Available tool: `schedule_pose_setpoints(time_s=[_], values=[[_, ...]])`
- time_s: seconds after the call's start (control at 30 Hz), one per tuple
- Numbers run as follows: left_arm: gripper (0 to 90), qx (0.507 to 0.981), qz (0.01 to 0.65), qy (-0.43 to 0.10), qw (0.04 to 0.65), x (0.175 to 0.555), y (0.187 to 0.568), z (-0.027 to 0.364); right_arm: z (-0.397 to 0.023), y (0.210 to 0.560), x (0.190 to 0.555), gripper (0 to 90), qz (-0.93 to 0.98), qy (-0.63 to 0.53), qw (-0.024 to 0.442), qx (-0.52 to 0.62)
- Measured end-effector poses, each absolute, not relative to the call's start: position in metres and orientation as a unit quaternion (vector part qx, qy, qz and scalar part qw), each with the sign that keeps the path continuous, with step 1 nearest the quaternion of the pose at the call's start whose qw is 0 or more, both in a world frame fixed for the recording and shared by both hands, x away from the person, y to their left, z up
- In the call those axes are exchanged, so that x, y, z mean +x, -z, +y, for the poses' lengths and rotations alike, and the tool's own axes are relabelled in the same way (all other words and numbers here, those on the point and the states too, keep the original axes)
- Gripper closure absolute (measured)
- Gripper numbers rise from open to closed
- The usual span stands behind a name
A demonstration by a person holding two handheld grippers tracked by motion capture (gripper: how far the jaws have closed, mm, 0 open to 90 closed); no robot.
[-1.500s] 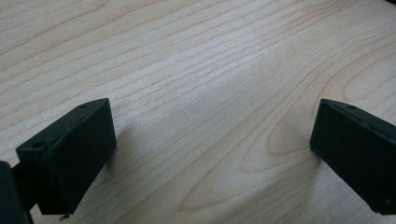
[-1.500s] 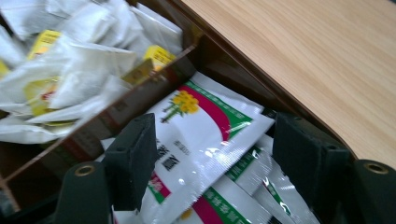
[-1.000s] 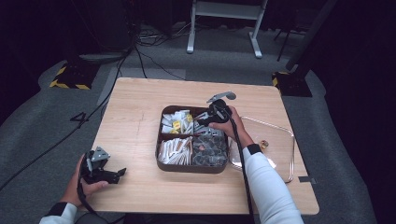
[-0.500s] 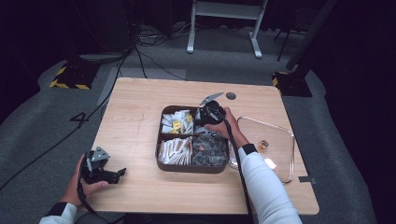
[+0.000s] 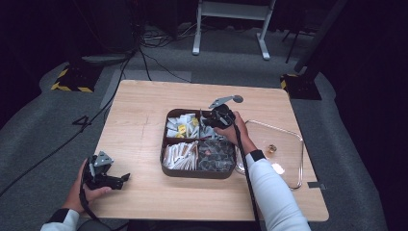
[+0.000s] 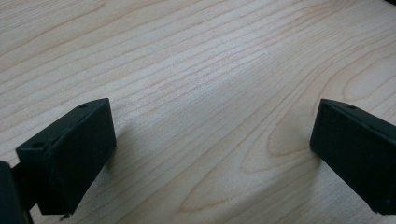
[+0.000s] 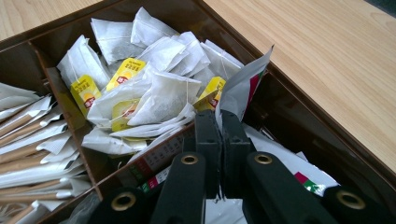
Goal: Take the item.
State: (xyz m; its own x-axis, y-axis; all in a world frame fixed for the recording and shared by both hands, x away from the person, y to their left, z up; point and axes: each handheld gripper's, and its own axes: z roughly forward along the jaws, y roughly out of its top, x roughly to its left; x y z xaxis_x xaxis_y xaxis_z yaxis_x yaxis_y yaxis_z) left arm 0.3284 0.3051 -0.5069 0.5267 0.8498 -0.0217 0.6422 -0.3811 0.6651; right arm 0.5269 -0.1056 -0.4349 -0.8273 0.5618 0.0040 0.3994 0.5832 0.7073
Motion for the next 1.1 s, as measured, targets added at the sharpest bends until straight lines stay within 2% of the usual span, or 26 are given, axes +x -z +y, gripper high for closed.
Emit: schedule_pose_setpoints(time_s=[1.1], values=[[0.5,0.813,0.46,-0.166,0.315,0.328,0.507,0.305,-0.147,0.394,0.482,90.0,0.849,-0.445,0.134,0.25]])
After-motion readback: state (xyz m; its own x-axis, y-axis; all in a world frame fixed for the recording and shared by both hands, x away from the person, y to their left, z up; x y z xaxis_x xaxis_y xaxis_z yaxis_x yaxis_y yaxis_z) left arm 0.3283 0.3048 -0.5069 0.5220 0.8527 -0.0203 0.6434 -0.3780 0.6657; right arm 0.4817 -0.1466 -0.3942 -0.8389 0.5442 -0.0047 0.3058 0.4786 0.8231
